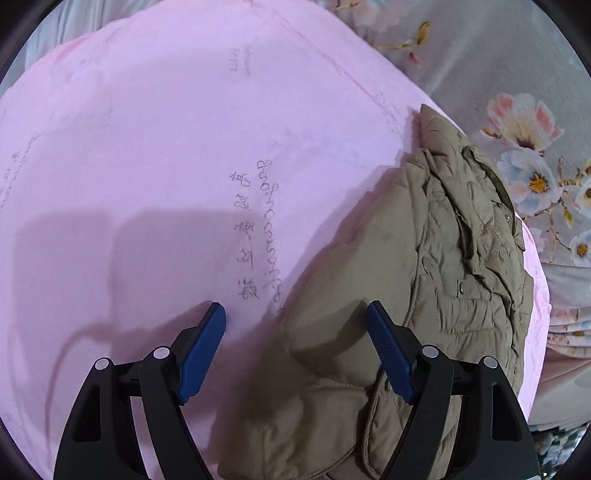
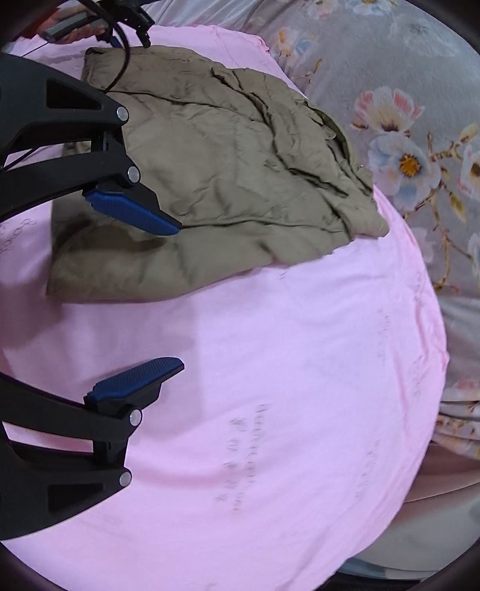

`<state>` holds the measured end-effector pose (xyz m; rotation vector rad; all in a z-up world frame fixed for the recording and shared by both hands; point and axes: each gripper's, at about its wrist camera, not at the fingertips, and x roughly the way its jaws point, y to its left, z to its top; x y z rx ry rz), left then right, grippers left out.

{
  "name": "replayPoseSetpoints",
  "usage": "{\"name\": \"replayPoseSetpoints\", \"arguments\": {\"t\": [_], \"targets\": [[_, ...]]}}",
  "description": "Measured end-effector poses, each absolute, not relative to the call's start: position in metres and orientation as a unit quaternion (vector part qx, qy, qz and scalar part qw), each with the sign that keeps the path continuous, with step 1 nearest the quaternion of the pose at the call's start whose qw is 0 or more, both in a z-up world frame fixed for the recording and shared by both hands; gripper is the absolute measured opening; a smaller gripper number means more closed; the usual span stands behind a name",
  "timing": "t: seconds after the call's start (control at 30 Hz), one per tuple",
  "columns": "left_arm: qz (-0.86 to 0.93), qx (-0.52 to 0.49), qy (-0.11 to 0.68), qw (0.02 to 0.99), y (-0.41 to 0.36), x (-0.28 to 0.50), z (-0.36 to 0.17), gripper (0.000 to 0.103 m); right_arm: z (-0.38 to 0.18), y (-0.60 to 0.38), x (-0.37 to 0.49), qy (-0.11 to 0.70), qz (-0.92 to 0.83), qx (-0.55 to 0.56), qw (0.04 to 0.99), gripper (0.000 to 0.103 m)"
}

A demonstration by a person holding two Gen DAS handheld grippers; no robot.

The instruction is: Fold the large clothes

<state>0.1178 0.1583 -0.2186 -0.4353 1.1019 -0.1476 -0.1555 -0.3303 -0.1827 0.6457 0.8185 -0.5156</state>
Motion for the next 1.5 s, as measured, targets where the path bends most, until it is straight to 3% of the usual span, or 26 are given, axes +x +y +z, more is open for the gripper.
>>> {"name": "replayPoseSetpoints", "arguments": {"t": [0.2,0.27,0.3,0.33,0.37,0.4,0.43,0.73,1.03,1.13,1.27,1.37,1.5], "targets": [[-0.079,-0.130,0.526,0.837,0.125,0.114,-0.218,0.077,-0.191,-0.320,-0.148,0.390,-0.232,0.310,0.836,0.066],[-0.100,-0.138,0.533,0.829,0.123,0.114,-0.217,0.051,-0.191,-0.318,-0.142,0.398,-0.225,0.306,0.835,0.053],[-0.107,-0.141,0.538,0.824,0.124,0.114,-0.217,0.045,-0.190,-0.316,-0.138,0.403,-0.217,0.305,0.835,0.038],[-0.114,-0.143,0.541,0.821,0.124,0.114,-0.216,0.029,-0.189,-0.314,-0.134,0.410,-0.208,0.301,0.835,0.025],[-0.131,-0.146,0.542,0.817,0.122,0.113,-0.213,0.015,-0.187,-0.311,-0.131,0.415,-0.203,0.293,0.837,0.018],[-0.136,-0.140,0.541,0.818,0.121,0.111,-0.208,0.011,-0.182,-0.308,-0.130,0.417,-0.196,0.287,0.840,0.008],[-0.141,-0.132,0.538,0.821,0.117,0.108,-0.202,0.006,-0.176,-0.304,-0.128,0.417,-0.196,0.277,0.843,0.005],[-0.200,-0.073,0.503,0.838,0.126,0.046,-0.119,0.002,-0.099,-0.258,-0.179,0.419,-0.124,0.129,0.890,0.002],[-0.181,-0.047,0.576,0.795,0.190,-0.085,-0.101,0.002,-0.083,-0.195,-0.307,0.540,-0.029,0.080,0.837,0.002],[-0.180,-0.079,0.552,0.810,0.194,-0.086,-0.065,0.002,-0.045,-0.197,-0.306,0.502,-0.039,0.080,0.860,0.002],[-0.212,-0.097,0.466,0.854,0.165,-0.043,-0.006,0.002,0.007,-0.231,-0.262,0.388,-0.094,0.110,0.910,0.002],[-0.220,-0.095,0.405,0.883,0.138,0.006,0.021,0.002,0.020,-0.258,-0.221,0.319,-0.136,0.144,0.927,0.002],[-0.198,-0.086,0.396,0.893,0.109,0.066,0.018,0.002,0.005,-0.288,-0.160,0.287,-0.180,0.168,0.926,0.002]]}}
